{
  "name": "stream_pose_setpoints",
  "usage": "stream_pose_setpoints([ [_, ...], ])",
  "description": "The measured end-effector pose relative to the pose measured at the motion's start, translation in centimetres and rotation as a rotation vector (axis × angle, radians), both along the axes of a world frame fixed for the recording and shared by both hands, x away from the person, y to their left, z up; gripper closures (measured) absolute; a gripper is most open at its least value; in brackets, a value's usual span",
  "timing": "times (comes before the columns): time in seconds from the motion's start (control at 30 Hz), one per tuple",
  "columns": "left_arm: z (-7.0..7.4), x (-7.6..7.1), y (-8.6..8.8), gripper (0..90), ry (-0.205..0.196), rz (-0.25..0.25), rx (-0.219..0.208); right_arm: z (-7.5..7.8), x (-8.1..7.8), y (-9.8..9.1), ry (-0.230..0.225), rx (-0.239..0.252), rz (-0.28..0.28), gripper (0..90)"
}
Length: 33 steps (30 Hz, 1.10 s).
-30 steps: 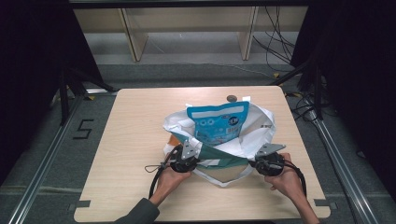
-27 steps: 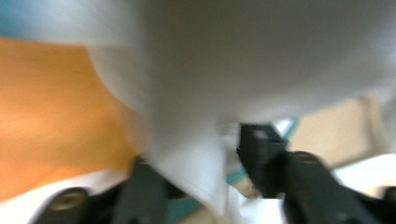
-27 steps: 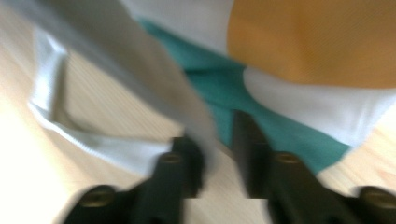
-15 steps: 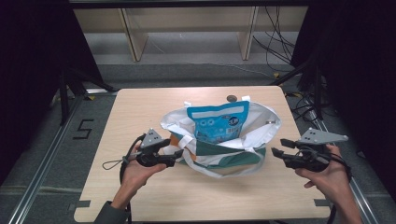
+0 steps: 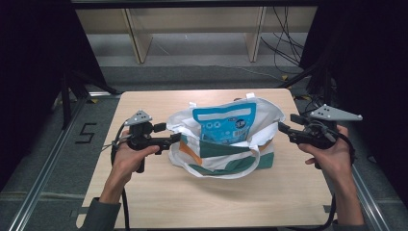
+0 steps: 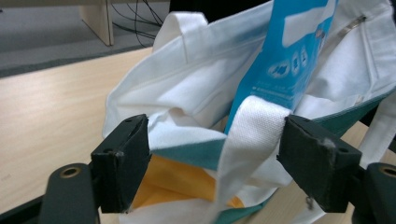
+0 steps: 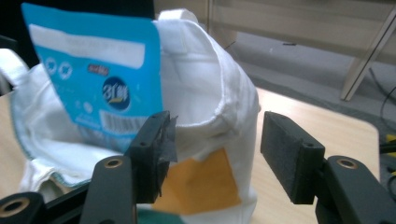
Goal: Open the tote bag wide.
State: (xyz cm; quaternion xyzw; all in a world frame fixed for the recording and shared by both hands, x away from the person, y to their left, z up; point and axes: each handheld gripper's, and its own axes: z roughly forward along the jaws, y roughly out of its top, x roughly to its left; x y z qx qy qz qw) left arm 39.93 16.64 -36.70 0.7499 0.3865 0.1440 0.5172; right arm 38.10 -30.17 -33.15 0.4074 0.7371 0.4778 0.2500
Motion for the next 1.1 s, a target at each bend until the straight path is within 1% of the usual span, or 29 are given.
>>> stream_pose_setpoints([
  [0.03,0.1,-0.1,0.0,24.4,-0.001,-0.008,0.02,0.1,0.2,0.1,-0.002,-0.006,0.0,43.8],
  [0.07,0.1,-0.2,0.1,24.1,0.016,-0.028,0.03,0.2,0.4,0.2,-0.008,0.003,-0.008,43.7],
  [0.1,0.2,-0.4,0.3,23.8,0.023,-0.041,0.026,0.2,0.6,0.2,-0.028,-0.001,-0.016,43.7],
  [0.13,0.3,-0.6,0.5,23.7,0.021,-0.051,0.011,0.3,0.5,0.2,-0.002,0.004,-0.011,43.7],
  [0.2,0.9,-1.2,1.3,22.4,0.028,-0.084,-0.01,0.4,0.4,0.2,-0.008,0.005,-0.003,43.6],
  [0.23,1.2,-1.5,1.6,21.6,0.018,-0.087,-0.021,0.5,0.2,0.1,-0.009,0.001,-0.002,43.6],
  [0.27,1.6,-1.8,1.9,21.8,0.0,-0.055,-0.012,0.6,0.1,0.1,-0.011,0.015,-0.004,43.7],
  [0.3,1.9,-1.9,2.1,21.8,-0.013,-0.014,0.002,0.7,0.0,0.1,-0.031,0.03,-0.018,43.9],
  [0.33,2.0,-1.7,2.2,21.5,-0.023,0.019,0.023,0.8,0.0,-0.1,-0.043,0.02,-0.008,43.9],
  [0.37,2.0,-1.7,2.2,21.6,-0.023,0.019,0.023,1.0,0.1,0.0,-0.041,0.018,-0.004,43.8],
  [0.4,1.5,-0.8,2.2,21.6,-0.004,0.071,0.019,1.0,0.1,0.0,-0.041,0.018,-0.004,43.8],
  [0.47,0.4,0.9,2.0,22.3,0.038,0.085,-0.011,1.1,0.2,0.6,-0.034,0.019,-0.022,43.7],
  [0.5,-0.3,1.9,1.8,23.1,0.053,0.11,-0.028,1.0,0.5,0.7,-0.034,0.003,-0.023,44.3],
  [0.53,-1.0,2.8,1.7,23.0,0.059,0.137,-0.03,0.8,0.8,0.9,-0.055,-0.025,-0.025,46.2],
  [0.57,-1.9,4.1,1.4,23.5,0.074,0.15,-0.031,0.6,1.1,1.2,-0.045,-0.036,-0.026,48.6],
  [0.6,-2.4,4.8,1.2,25.3,0.083,0.158,-0.05,0.2,1.6,1.3,-0.04,-0.064,-0.016,52.9],
  [0.63,-3.1,5.6,1.0,26.9,0.09,0.154,-0.081,0.0,1.8,1.3,-0.033,-0.069,-0.011,59.0],
  [0.67,-3.8,6.3,0.7,30.0,0.106,0.145,-0.116,-0.4,2.2,1.3,-0.038,-0.081,-0.006,63.2],
  [0.7,-4.5,6.9,0.3,34.8,0.119,0.125,-0.149,-0.7,2.4,1.3,-0.047,-0.101,-0.006,71.4],
  [0.73,-5.2,7.3,0.0,39.1,0.126,0.115,-0.183,-1.0,2.7,1.3,-0.072,-0.127,-0.02,76.3],
  [0.77,-5.9,7.5,-0.3,47.1,0.121,0.115,-0.21,-1.4,3.0,1.2,-0.072,-0.17,-0.02,80.5],
  [0.8,-6.4,7.6,-0.5,58.9,0.11,0.112,-0.218,-1.9,3.2,1.1,-0.057,-0.194,-0.03,83.0],
  [0.83,-6.8,7.6,-0.8,62.4,0.099,0.124,-0.19,-2.3,3.5,0.9,-0.067,-0.204,-0.035,83.6],
  [0.9,-7.8,7.8,-1.6,67.6,0.091,0.119,-0.099,-3.3,4.1,0.6,-0.023,-0.237,-0.038,85.1],
  [0.93,-8.5,8.0,-1.9,69.1,0.104,0.123,-0.086,-3.8,4.5,0.4,-0.017,-0.25,-0.04,85.4],
  [1.0,-10.2,8.3,-2.6,73.4,0.14,0.121,-0.061,-5.3,5.3,0.1,0.037,-0.256,-0.056,85.6],
  [1.03,-10.8,8.4,-2.8,74.6,0.14,0.124,-0.037,-6.1,5.7,0.0,0.048,-0.264,-0.058,85.8],
  [1.07,-11.3,8.5,-3.0,75.7,0.139,0.123,-0.016,-6.9,6.0,-0.2,0.076,-0.278,-0.053,86.7],
  [1.1,-11.9,8.5,-3.2,77.3,0.141,0.121,0.023,-7.6,6.3,-0.2,0.092,-0.285,-0.053,86.8],
])
